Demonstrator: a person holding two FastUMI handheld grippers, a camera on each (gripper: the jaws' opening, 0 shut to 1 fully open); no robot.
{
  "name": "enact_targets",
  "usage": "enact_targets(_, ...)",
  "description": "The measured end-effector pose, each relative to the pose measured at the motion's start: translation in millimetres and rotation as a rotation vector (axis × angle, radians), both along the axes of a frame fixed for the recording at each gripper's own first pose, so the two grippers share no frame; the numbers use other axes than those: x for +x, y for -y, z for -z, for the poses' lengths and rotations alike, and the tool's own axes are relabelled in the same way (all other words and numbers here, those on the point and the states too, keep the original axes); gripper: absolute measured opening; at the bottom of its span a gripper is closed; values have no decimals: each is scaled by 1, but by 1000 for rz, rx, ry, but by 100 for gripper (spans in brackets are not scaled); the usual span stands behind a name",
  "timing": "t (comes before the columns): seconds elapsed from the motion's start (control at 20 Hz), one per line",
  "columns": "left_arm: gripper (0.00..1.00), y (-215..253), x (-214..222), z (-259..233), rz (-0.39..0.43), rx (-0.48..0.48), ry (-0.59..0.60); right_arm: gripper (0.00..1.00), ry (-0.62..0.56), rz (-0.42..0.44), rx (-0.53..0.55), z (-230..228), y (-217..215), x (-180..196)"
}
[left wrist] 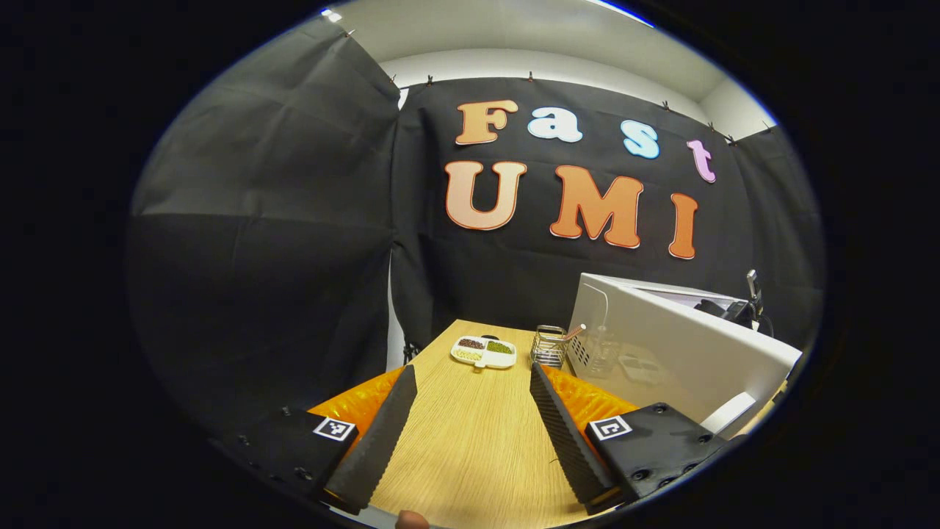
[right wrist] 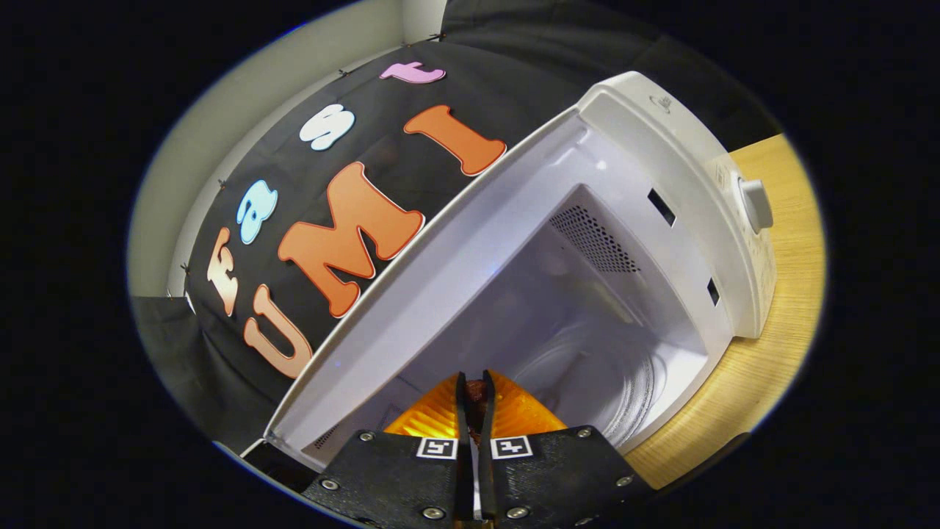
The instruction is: Open the microwave oven with the left hand, put the food in, and close the microwave oven.
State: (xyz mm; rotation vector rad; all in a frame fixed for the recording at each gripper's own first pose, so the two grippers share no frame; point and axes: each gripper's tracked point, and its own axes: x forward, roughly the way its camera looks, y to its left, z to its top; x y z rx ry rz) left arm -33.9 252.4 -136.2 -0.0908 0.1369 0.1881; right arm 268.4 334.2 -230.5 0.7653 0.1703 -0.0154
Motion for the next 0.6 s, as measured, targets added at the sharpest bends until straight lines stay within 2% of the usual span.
enact_targets(0.15,98,-2,0,2,-5,5,-5,2,-6,7,-15,4,1,5)
enact_targets(0.25,100,-3,0,2,-10,-1,-3,3,5,12,-71,3,3,7)
enact_targets(0.55,98,0,-7,-4,-14,8,6,30,-87,77,-258,26,36,8)
enact_targets(0.6,98,0,-7,-4,-16,11,7,43,-97,63,-282,30,36,8)
